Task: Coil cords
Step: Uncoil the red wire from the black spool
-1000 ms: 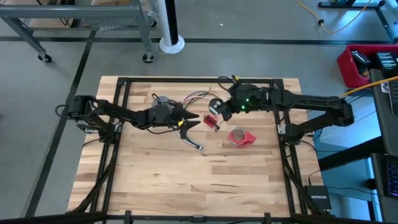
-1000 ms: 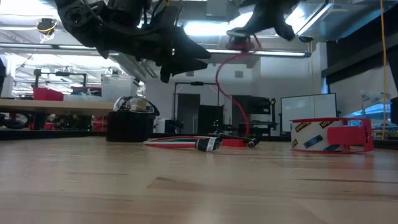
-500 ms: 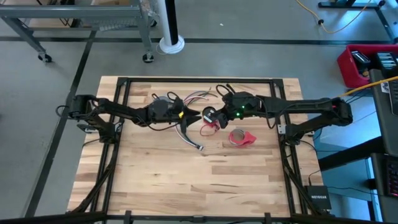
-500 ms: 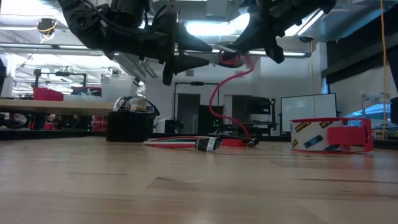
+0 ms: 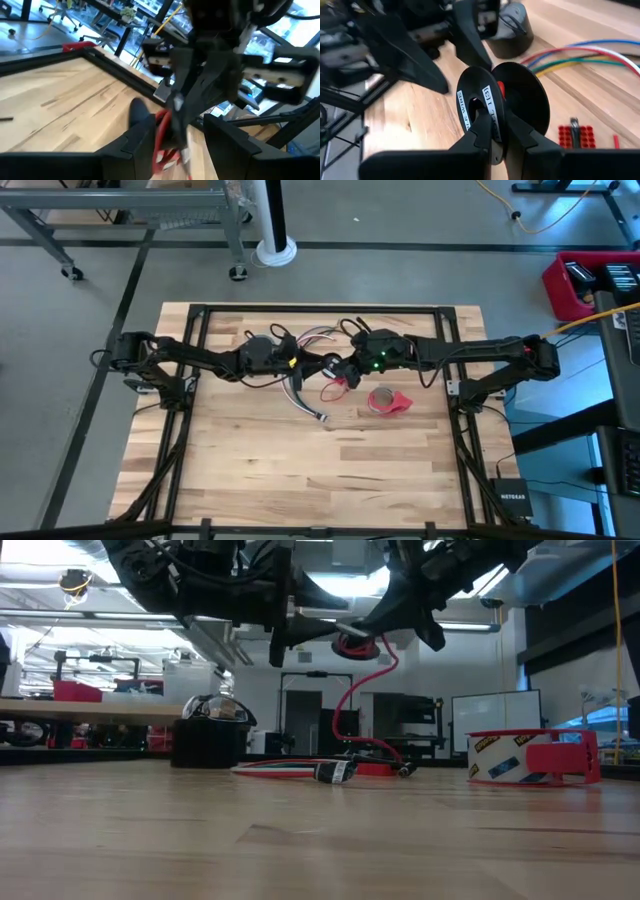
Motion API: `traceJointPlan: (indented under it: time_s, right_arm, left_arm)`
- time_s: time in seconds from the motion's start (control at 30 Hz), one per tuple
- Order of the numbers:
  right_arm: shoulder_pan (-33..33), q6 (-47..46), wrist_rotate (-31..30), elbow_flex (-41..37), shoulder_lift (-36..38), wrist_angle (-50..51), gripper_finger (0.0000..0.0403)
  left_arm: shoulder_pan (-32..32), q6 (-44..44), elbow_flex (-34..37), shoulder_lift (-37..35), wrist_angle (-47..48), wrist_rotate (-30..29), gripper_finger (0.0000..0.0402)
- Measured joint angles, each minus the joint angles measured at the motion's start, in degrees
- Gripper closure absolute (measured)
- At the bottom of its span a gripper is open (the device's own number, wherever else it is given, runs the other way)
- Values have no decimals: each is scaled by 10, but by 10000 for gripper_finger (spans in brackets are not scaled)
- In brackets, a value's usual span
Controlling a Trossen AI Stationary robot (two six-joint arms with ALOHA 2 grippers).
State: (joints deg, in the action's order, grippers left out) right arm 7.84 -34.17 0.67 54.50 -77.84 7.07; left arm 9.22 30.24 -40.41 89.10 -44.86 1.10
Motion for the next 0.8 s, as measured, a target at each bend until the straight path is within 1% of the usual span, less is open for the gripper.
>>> traceJointPlan:
  time_s: [0.2,0.27,0.33,0.4,0.47,0.53,0.57,0.73,0.8]
  right_arm:
    - [0,0,0,0,0,-17,380]
    - [0,0,0,0,0,-19,380]
    - [0,0,0,0,0,-21,380]
    - [0,0,0,0,0,-24,380]
    - [0,1,0,0,0,-25,378]
    - [0,1,0,0,0,-25,367]
    - [0,2,-1,0,0,-25,361]
    - [1,0,-2,0,0,-25,327]
    - [1,0,-2,0,3,-19,319]
  left_arm:
    - [-1,-7,0,0,6,0,243]
    - [-1,-14,0,0,4,0,249]
    - [-1,-20,0,0,5,-1,265]
    - [-1,-22,0,0,7,-1,292]
    - [-2,-30,0,0,7,0,329]
    - [-2,-39,-1,0,5,0,371]
    - [-2,-41,-1,-1,5,-1,385]
    - [-1,-50,-1,-1,9,-24,395]
    - [3,-54,0,-5,14,-25,396]
